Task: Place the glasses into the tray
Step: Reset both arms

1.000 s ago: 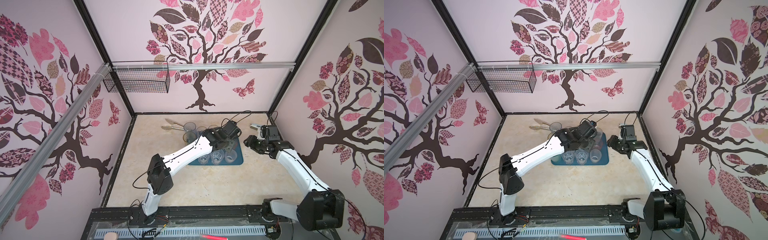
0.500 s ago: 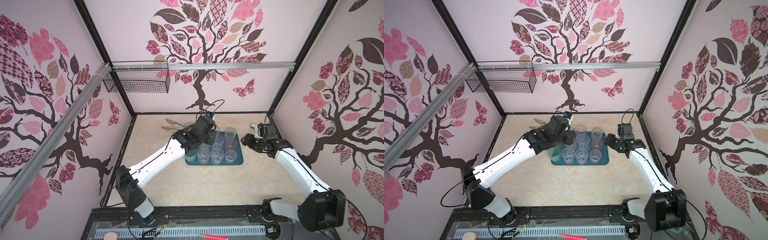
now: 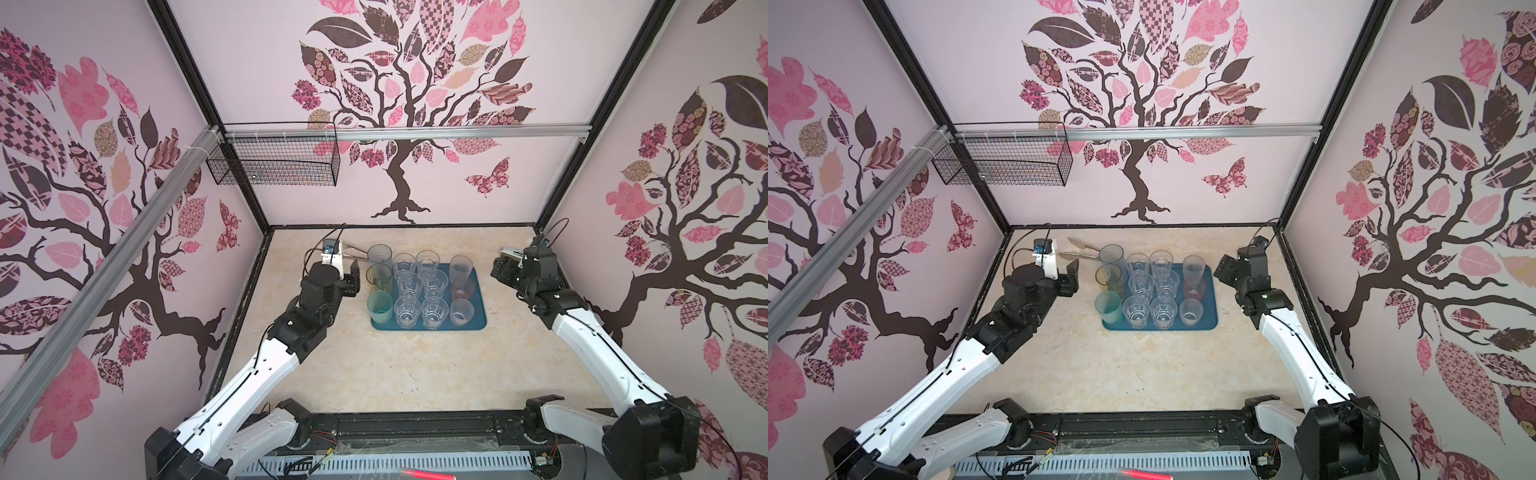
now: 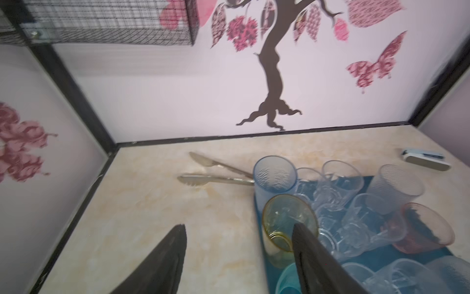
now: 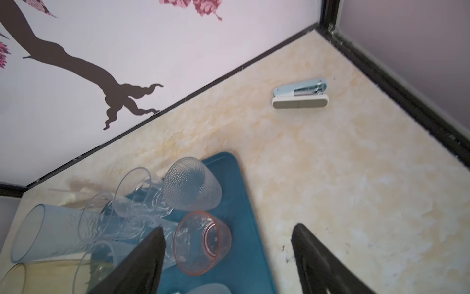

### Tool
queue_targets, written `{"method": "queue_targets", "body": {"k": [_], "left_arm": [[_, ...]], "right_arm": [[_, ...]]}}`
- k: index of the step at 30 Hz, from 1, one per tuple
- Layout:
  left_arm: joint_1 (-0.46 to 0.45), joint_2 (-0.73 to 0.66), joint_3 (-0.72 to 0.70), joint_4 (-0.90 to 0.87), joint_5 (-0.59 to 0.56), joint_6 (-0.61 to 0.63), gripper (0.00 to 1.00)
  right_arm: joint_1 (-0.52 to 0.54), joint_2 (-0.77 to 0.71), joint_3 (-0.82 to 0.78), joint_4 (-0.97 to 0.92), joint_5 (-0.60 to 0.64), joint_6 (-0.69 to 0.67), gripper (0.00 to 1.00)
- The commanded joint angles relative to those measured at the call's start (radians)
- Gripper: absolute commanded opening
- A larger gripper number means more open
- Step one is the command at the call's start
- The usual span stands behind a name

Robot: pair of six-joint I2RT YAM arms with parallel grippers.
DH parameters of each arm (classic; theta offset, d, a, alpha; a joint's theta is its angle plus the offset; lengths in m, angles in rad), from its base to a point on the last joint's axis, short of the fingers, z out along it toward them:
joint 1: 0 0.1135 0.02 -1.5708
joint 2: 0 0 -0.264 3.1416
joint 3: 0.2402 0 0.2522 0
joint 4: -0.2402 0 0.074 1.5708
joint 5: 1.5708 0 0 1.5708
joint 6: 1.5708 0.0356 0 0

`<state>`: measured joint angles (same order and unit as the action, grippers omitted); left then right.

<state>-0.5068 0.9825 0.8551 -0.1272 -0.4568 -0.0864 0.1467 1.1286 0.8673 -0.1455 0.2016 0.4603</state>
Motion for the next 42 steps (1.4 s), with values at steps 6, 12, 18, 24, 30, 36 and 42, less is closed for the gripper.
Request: {"method": "queue_targets", "body": {"k": [6,12,18,24,30,36,42], "left_arm": [[0.230,0.070,-0.188,0.432,-0.235,0.055,0.71],[0.302,0.190,-0.292,0.577,-0.291,0.053,0.71],[0.316,0.355,-0.391,0.796,-0.229,0.056,0.71],[0.322,0.384,-0.428,0.919,-0.090,0.149,0.72],[0.321,0.402,-0.421,0.929,-0.056,0.194,0.72],[0.322,0.371,-0.440,0.893,-0.077,0.161,0.73],[0.323,0.360,-0.468,0.933,-0.027,0.187,0.73]], "right_arm": [[-0.012,0.029,-0.205,0.471,0.416,-0.218,0.88],[-0.012,0.140,-0.311,0.641,0.482,-0.250,0.87],[-0.013,0.186,-0.406,0.851,0.448,-0.332,0.87],[-0.014,0.227,-0.484,0.993,0.394,-0.375,0.87],[-0.014,0.262,-0.529,1.077,0.324,-0.364,0.87],[-0.014,0.324,-0.599,1.245,0.286,-0.380,0.87],[-0.012,0.359,-0.591,1.270,0.267,-0.392,0.91]]}}
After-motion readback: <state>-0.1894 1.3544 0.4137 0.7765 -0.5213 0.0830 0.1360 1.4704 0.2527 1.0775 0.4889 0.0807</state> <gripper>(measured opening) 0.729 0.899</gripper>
